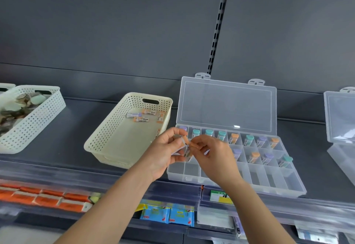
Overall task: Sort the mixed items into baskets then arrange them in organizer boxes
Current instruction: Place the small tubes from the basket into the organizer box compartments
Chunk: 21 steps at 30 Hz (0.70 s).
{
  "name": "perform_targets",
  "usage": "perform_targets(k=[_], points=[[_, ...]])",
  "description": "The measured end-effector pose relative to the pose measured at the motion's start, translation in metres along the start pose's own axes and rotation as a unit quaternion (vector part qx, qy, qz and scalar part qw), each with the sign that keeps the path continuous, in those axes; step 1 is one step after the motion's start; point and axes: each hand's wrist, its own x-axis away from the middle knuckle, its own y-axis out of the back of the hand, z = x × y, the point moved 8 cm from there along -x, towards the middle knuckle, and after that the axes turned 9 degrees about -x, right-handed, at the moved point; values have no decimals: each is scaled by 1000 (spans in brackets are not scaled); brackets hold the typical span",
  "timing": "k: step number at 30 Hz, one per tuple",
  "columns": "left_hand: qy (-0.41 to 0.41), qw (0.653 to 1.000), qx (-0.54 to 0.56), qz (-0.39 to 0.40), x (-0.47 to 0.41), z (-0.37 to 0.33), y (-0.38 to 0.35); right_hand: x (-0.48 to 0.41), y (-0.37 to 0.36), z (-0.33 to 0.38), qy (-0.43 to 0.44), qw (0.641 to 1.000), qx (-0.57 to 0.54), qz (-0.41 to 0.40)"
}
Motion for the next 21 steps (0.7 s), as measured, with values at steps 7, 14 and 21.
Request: perform_targets(k=[7,14,21], points=[[-73,987,-140,-39,-3,-7,10,0,-9,-1,-13,1000,-1,-2],[-129,950,-278,-56,-6,-15,5,-3,-6,-3,-23,1000,-12,-9],[-168,902,-396,3,-5,-22,-7,-5,1,-10,-35,999,4,-30]])
